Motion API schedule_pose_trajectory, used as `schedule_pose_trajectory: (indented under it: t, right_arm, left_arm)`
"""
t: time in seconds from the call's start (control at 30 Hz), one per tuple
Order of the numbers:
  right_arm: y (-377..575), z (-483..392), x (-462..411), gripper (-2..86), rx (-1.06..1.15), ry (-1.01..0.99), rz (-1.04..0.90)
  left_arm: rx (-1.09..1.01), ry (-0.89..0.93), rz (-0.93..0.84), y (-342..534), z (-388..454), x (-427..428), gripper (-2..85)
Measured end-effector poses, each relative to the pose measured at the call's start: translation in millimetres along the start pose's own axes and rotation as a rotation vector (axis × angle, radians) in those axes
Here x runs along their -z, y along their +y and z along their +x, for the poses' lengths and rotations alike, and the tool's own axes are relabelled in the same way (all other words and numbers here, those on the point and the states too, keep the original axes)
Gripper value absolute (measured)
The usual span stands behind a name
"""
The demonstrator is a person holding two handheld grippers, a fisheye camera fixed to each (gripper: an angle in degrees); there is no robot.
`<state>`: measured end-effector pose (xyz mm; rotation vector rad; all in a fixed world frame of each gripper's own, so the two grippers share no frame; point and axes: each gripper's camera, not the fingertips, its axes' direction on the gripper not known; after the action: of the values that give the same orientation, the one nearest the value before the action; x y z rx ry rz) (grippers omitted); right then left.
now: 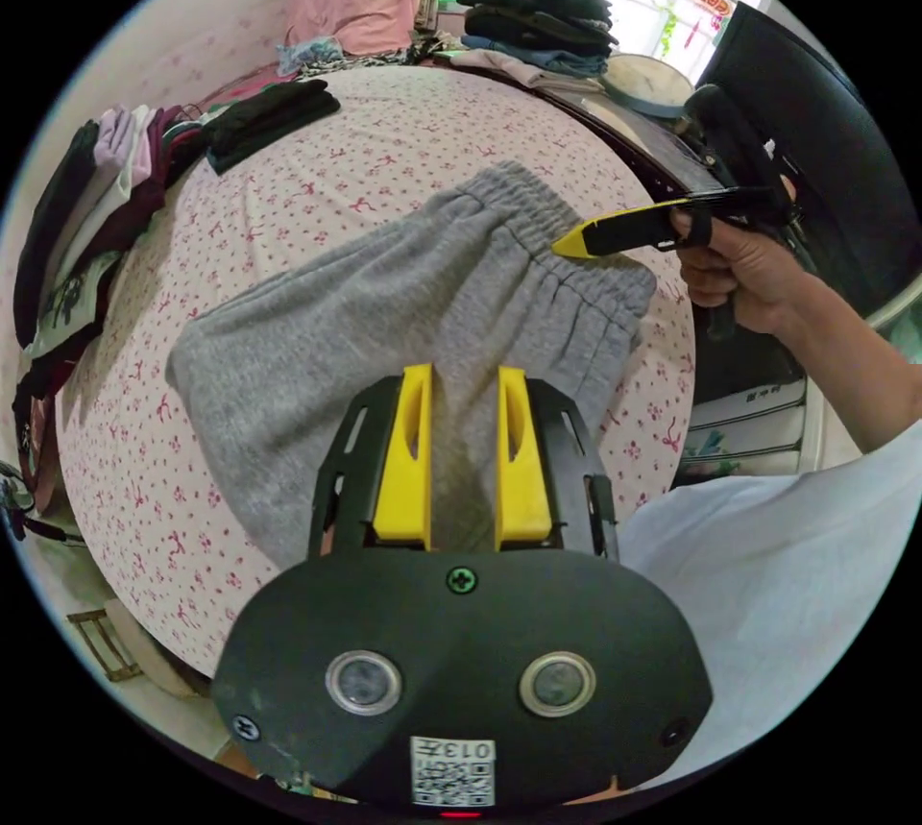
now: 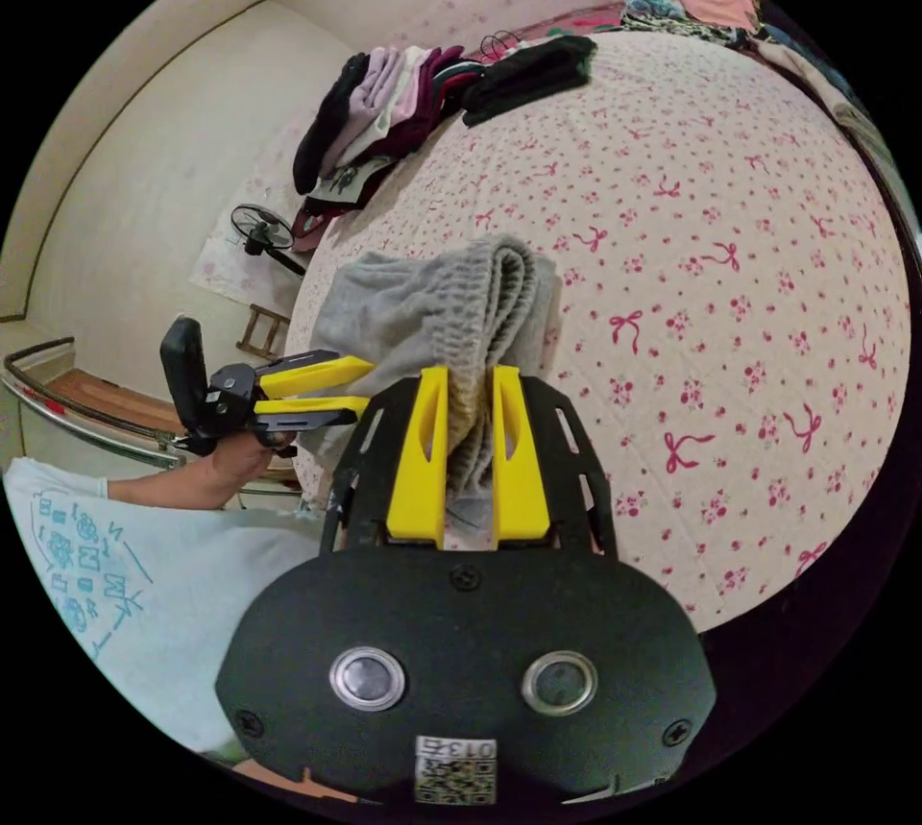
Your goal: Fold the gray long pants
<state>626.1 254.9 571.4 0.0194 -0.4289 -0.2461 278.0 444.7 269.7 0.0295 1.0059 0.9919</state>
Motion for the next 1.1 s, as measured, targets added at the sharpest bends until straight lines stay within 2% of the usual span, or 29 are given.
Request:
schedule_pose_trajectory:
  t: [0.13,0.23,0.4,0.43,0.5,0.63,0.7,0.8,0.83,0.93,0.97,1.1]
  right_arm:
    - [8,-8,14,7.7,0.003,-0.036,0.022]
    - [21,-33,36,7.4,0.076,0.076,0.102]
    - [40,-90,9,5.6,0.28,0.258,0.025]
    - [42,-94,3,5.0,0.292,0.293,0.015]
    - [50,-103,-16,3.3,0.306,0.386,-0.025]
    - [55,-120,-8,2.0,0.314,0.38,-0.036]
    - [68,-141,7,1.4,0.385,0.381,0.062]
    - [81,-167,1,0.9,0.489,0.398,0.065]
    - [83,-171,-4,0.7,0.508,0.409,0.055]
    - [91,-185,-36,0.3,0.577,0.51,-0.062]
    - [96,-186,-45,0.2,0.58,0.532,-0.067]
    - [104,-190,-41,0.1,0.569,0.479,-0.057]
  left_arm:
    - [0.028,-0.049,0.052,11,-11,25,8.3]
    - [0.071,-0.21,0.109,21,-31,42,7.6]
    - [0.084,-0.37,0.005,12,-71,22,5.8]
    - [0.076,-0.368,-0.08,11,-81,6,5.0]
    - [0.098,-0.327,-0.074,17,-94,2,3.6]
    - [0.236,-0.226,-0.063,21,-114,15,1.1]
    - [0.208,-0.275,0.01,22,-107,29,0.5]
    - [0.174,-0.429,0.106,16,-97,40,0.0]
    - [0.151,-0.434,0.086,10,-98,34,0.0]
    - [0.108,-0.389,-0.176,-2,-115,-10,-0.2]
    - [0.116,-0.393,-0.106,3,-118,-6,-0.2]
    - [0.197,-0.327,-0.098,7,-129,6,-0.2]
